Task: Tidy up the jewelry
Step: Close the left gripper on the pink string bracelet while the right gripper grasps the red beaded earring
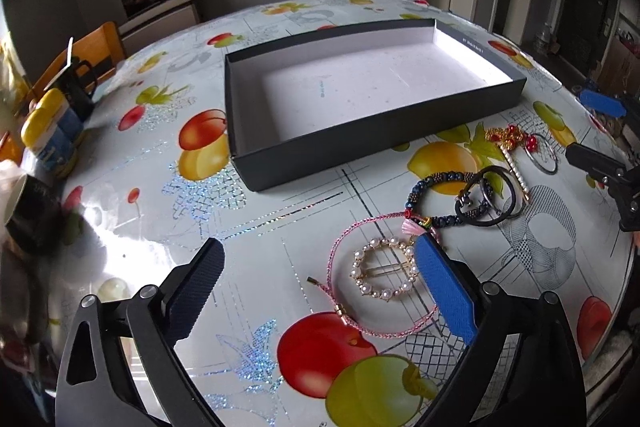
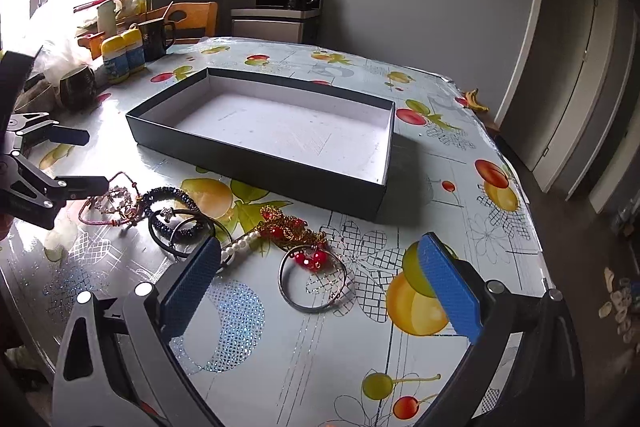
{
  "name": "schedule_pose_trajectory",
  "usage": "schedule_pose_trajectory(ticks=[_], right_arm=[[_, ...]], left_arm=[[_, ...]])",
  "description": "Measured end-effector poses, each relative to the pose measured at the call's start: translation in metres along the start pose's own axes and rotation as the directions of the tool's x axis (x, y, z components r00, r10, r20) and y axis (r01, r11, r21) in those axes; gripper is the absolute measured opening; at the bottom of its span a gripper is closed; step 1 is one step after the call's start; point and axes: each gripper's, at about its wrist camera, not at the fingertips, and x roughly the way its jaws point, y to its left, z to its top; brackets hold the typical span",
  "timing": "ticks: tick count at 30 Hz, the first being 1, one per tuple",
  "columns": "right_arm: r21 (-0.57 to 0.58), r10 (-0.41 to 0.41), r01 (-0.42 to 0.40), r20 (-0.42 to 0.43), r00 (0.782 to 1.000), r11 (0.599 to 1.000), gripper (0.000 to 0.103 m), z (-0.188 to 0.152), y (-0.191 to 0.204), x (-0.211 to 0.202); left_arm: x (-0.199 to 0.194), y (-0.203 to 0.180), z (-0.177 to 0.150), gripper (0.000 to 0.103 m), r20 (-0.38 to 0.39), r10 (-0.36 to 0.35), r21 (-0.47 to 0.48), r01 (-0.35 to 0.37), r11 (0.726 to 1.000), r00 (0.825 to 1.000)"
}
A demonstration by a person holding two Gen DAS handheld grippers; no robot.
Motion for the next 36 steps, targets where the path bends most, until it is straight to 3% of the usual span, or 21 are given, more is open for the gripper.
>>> schedule_pose_trajectory(ticks=[5,10,17,20,22,23,24,25,26,31,36], right_arm=[[-0.016,0.039,-0.04,-0.032,0.999,0.999,0.092,0.006,0.003,0.01],[-0.045,0.083,-0.088,-0.094,0.992,0.995,0.077,0.011,0.007,0.028],[-0.054,0.12,-0.13,-0.155,0.981,0.99,0.063,0.016,0.013,0.05],[-0.048,0.135,-0.144,-0.167,0.977,0.988,0.052,0.016,0.014,0.053],[-0.045,0.135,-0.145,-0.173,0.976,0.988,0.036,0.015,0.013,0.055],[-0.043,0.134,-0.144,-0.175,0.975,0.989,0.033,0.015,0.013,0.056],[-0.042,0.138,-0.147,-0.172,0.975,0.988,0.029,0.014,0.012,0.055],[-0.043,0.142,-0.151,-0.166,0.976,0.988,0.015,0.014,0.012,0.054],[-0.04,0.147,-0.155,-0.159,0.976,0.987,0.012,0.014,0.012,0.052],[-0.035,0.144,-0.15,-0.126,0.981,0.988,0.005,0.017,0.008,0.044],[-0.016,0.144,-0.146,-0.102,0.984,0.989,0.003,0.021,0.001,0.038]], left_arm=[[0.012,-0.004,0.003,0.093,-0.026,-0.01,0.01,0.01,1.0,1.0],[0.019,-0.009,0.006,0.067,-0.056,-0.055,0.021,0.056,0.998,0.997],[0.018,-0.011,0.011,0.059,-0.064,-0.101,0.024,0.103,0.994,0.993],[0.021,-0.01,0.012,0.05,-0.074,-0.119,0.017,0.121,0.993,0.99],[0.021,-0.01,0.012,0.044,-0.073,-0.123,0.019,0.125,0.992,0.99],[0.021,-0.01,0.012,0.041,-0.073,-0.128,0.019,0.129,0.991,0.989],[0.02,-0.01,0.012,0.032,-0.07,-0.134,0.017,0.135,0.991,0.989],[0.02,-0.009,0.012,0.026,-0.071,-0.138,0.016,0.139,0.99,0.988],[0.019,-0.009,0.012,0.023,-0.07,-0.142,0.018,0.143,0.989,0.987],[0.013,-0.013,0.01,0.003,-0.054,-0.141,0.038,0.143,0.989,0.989],[0.004,-0.013,0.011,0.002,-0.024,-0.144,0.037,0.145,0.989,0.989]])
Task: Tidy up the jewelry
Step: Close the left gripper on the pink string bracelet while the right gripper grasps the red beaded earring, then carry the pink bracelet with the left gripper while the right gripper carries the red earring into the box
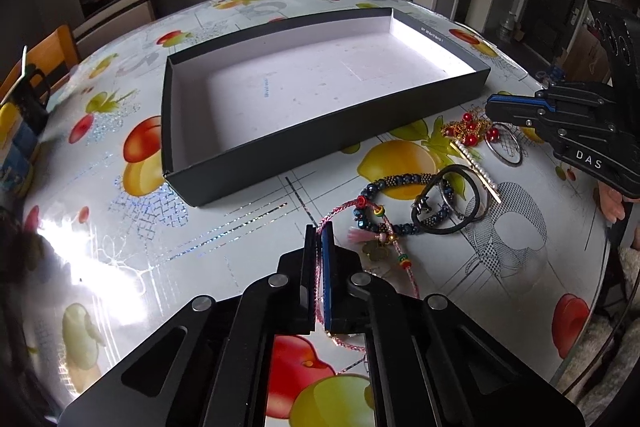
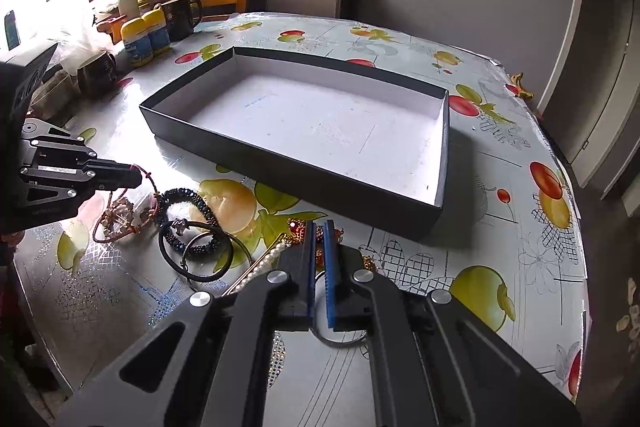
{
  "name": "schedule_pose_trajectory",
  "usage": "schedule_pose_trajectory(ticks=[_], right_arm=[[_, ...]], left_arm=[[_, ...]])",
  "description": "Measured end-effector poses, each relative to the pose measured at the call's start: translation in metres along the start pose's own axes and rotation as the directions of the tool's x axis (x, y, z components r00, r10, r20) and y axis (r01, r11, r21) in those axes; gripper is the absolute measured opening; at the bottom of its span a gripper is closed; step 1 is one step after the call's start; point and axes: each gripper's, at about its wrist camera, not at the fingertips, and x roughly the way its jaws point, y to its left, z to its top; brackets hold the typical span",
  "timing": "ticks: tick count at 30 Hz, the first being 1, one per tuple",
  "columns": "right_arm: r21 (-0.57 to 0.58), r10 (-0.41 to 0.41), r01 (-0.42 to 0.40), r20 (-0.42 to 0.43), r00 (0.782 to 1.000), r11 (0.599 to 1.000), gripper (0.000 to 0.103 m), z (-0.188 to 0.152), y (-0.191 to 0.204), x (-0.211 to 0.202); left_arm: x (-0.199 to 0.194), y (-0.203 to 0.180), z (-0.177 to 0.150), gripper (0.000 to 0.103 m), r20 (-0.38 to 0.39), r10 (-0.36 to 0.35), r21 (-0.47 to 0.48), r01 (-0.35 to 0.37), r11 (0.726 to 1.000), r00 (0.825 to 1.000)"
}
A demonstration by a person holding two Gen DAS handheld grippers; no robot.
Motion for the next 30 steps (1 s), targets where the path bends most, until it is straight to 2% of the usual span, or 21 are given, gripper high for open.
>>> schedule_pose_trajectory(ticks=[3,12,15,17,18,19,20,26,27,29,30], right_arm=[[0.012,-0.004,0.004,0.022,1.0,1.0,0.0,0.001,-0.004,-0.006],[0.053,0.014,-0.019,0.108,0.994,0.998,0.0,0.016,-0.017,-0.036],[0.027,0.018,-0.02,0.079,0.997,0.999,0.0,0.018,-0.015,-0.036],[0.036,0.039,-0.041,0.051,0.998,0.998,0.011,0.016,-0.016,-0.031],[0.042,0.041,-0.043,0.036,0.998,0.998,0.028,0.013,-0.015,-0.027],[0.045,0.035,-0.036,0.026,0.999,0.998,0.037,0.011,-0.015,-0.023],[0.046,0.035,-0.036,0.016,0.999,0.998,0.038,0.008,-0.015,-0.02],[0.038,0.037,-0.035,-0.05,0.998,0.999,0.037,-0.001,-0.008,0.004],[0.036,0.036,-0.034,-0.058,0.998,0.999,0.034,-0.002,-0.008,0.007],[0.037,0.035,-0.033,-0.079,0.996,0.999,0.019,-0.003,-0.008,0.014],[0.04,0.034,-0.031,-0.086,0.996,0.999,0.005,-0.004,-0.009,0.017]], left_arm=[[-0.009,0.002,0.001,0.002,0.03,-0.005,-0.008,0.005,1.0,1.0],[-0.045,0.0,0.01,0.002,0.137,-0.005,-0.001,0.005,1.0,0.991],[-0.051,-0.003,0.011,0.002,0.149,-0.002,0.011,0.001,1.0,0.989],[-0.05,-0.004,0.011,0.002,0.148,-0.003,0.014,0.0,1.0,0.989],[-0.05,-0.004,0.01,0.002,0.146,-0.003,0.013,0.002,1.0,0.989],[-0.049,-0.003,0.01,0.002,0.145,-0.006,0.012,0.004,1.0,0.989],[-0.049,-0.003,0.01,0.002,0.144,-0.007,0.01,0.005,1.0,0.989],[-0.046,-0.003,0.01,0.002,0.14,-0.01,0.008,0.009,1.0,0.99],[-0.046,-0.003,0.01,0.002,0.139,-0.009,0.009,0.008,1.0,0.99],[-0.046,-0.003,0.01,0.002,0.14,-0.01,0.01,0.008,1.0,0.99],[-0.047,-0.003,0.011,0.002,0.141,-0.011,0.01,0.009,1.0,0.99]])
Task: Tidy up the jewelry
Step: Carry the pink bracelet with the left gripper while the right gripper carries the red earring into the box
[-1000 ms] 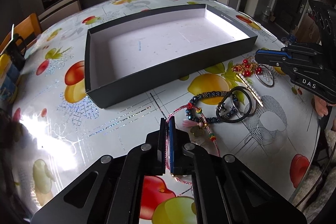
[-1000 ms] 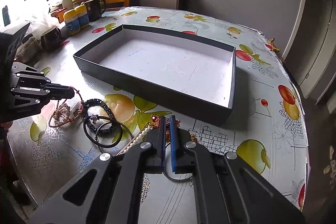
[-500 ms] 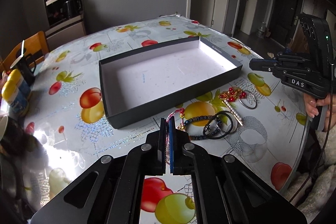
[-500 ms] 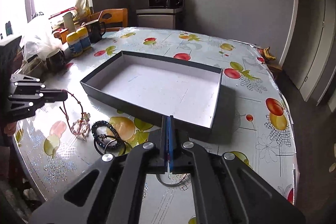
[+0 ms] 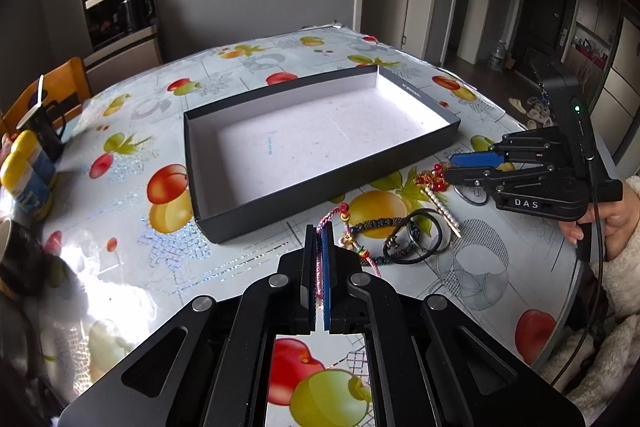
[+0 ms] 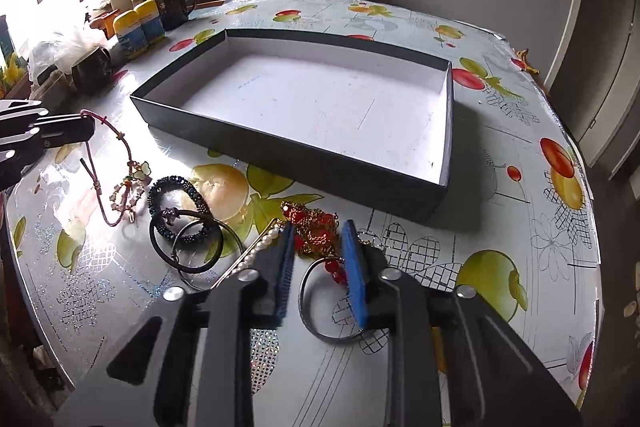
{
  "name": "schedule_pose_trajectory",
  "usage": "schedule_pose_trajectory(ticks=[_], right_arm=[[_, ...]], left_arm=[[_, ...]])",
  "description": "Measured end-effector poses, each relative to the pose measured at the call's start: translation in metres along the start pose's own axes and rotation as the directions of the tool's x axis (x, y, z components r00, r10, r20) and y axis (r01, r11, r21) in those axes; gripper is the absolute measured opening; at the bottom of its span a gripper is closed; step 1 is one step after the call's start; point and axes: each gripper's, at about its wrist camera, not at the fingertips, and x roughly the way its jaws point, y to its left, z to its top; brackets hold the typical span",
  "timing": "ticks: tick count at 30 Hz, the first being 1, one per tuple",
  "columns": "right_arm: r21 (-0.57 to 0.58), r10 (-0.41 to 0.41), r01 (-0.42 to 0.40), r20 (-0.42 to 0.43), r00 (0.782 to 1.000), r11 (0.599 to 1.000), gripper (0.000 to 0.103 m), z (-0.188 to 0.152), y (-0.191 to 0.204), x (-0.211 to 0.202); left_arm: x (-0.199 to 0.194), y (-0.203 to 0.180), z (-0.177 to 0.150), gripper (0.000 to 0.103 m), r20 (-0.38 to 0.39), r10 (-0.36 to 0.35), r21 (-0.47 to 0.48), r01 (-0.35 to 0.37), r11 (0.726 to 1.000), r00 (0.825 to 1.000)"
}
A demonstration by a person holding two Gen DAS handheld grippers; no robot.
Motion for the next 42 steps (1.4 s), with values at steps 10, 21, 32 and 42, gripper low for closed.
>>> schedule_pose_trajectory(ticks=[10,21,32,42], right_arm=[[0.011,-0.004,0.003,0.13,0.992,1.0,0.0,0.01,-0.006,-0.044],[-0.023,-0.015,0.022,0.253,0.967,1.0,0.0,0.03,0.0,-0.088],[0.074,-0.039,0.015,0.335,0.942,0.997,0.0,0.091,-0.035,-0.109],[0.149,-0.145,0.099,0.337,0.93,0.984,0.0,0.131,-0.049,-0.061]], left_arm=[[-0.013,0.001,0.001,0.002,0.032,0.003,-0.003,-0.003,1.0,0.999],[-0.031,0.0,0.02,0.002,0.084,0.028,0.021,-0.03,0.999,0.996],[-0.02,0.034,0.084,0.002,0.104,0.134,-0.007,-0.134,0.991,0.985],[0.048,0.079,0.127,0.002,0.044,0.217,-0.113,-0.211,0.971,0.975]])
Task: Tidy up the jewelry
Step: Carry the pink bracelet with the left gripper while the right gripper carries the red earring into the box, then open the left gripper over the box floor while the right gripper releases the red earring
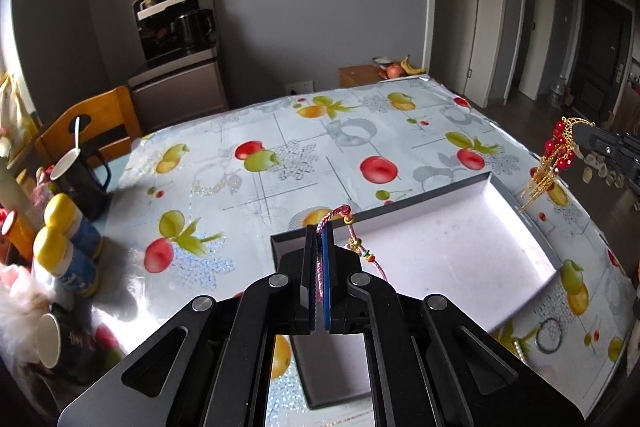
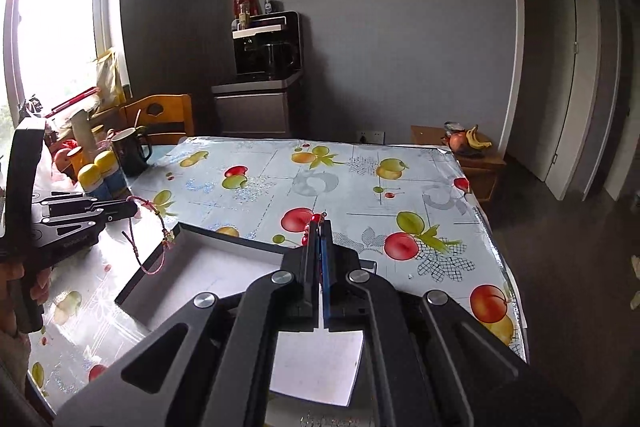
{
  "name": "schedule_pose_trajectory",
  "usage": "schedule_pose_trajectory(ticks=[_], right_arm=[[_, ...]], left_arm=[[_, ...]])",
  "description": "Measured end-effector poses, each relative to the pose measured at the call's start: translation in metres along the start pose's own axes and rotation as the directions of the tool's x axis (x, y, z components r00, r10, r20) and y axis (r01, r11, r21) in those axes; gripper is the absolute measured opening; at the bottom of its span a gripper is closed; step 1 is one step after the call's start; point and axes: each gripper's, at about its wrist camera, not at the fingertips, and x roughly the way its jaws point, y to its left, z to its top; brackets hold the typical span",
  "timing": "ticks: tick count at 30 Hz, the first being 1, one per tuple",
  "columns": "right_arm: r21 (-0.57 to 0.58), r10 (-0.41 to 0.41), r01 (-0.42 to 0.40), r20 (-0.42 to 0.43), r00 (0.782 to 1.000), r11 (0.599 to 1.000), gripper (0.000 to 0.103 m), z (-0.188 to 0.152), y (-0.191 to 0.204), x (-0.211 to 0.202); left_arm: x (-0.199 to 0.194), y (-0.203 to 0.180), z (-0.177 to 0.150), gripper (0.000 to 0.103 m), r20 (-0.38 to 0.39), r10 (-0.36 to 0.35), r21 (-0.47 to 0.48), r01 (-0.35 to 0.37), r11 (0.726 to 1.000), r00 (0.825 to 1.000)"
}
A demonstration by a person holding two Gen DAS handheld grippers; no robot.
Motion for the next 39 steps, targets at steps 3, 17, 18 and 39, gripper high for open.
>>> schedule_pose_trajectory(ticks=[3,17,18,39], right_arm=[[0.007,-0.018,0.018,-0.031,0.999,1.0,0.0,-0.001,0.0,0.023],[0.134,0.024,0.005,-0.218,0.976,0.991,0.0,-0.042,-0.012,0.099],[0.135,0.029,0.003,-0.234,0.972,0.991,0.0,-0.046,-0.011,0.103],[0.077,0.035,-0.014,-0.275,0.961,0.997,0.03,-0.058,0.002,0.102]], left_arm=[[0.022,0.002,0.004,0.002,-0.029,0.028,-0.02,-0.028,0.999,0.999],[0.094,-0.003,-0.026,0.002,-0.195,0.065,-0.015,-0.069,0.998,0.979],[0.098,-0.004,-0.028,0.002,-0.206,0.069,-0.014,-0.074,0.997,0.976],[0.085,-0.016,-0.033,0.062,-0.173,0.019,-0.024,-0.023,0.999,0.985]])
